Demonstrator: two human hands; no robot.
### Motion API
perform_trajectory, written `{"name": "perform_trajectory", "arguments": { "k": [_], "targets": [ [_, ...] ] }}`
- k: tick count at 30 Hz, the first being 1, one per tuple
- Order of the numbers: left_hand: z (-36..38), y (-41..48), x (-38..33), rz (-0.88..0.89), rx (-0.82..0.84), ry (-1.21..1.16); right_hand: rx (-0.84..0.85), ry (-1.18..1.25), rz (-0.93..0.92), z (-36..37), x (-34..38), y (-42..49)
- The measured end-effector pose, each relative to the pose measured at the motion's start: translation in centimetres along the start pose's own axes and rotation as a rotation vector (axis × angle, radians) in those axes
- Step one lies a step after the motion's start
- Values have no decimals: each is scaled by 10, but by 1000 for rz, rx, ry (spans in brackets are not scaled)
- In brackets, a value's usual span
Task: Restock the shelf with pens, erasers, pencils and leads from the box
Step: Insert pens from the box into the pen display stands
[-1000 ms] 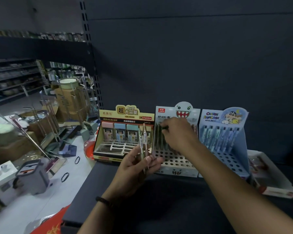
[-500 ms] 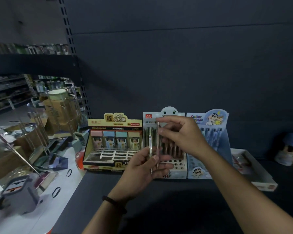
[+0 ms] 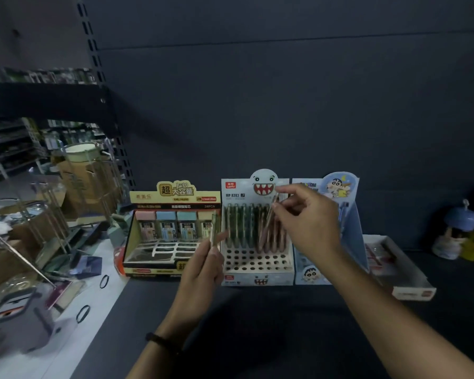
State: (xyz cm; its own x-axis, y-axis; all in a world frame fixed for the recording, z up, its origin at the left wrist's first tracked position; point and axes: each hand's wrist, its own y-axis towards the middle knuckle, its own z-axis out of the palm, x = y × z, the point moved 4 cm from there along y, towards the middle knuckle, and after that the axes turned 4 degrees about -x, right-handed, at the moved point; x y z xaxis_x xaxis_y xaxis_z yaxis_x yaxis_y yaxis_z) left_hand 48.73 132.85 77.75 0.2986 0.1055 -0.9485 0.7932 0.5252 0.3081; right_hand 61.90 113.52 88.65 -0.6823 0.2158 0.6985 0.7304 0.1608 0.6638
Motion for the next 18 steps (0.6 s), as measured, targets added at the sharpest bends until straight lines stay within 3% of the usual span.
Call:
{"name": "perform_trajectory", "arguments": {
  "k": [4, 11, 18],
  "targets": [
    [2, -11, 9, 15, 21, -65, 54, -82, -32, 14, -8, -14],
    [-1, -18, -2, 163, 25, 59, 114, -149, -92, 29, -10, -13],
    [-1, -18, -3, 110, 1, 95, 275, -186, -12, 40, -12, -17]
  ]
}}
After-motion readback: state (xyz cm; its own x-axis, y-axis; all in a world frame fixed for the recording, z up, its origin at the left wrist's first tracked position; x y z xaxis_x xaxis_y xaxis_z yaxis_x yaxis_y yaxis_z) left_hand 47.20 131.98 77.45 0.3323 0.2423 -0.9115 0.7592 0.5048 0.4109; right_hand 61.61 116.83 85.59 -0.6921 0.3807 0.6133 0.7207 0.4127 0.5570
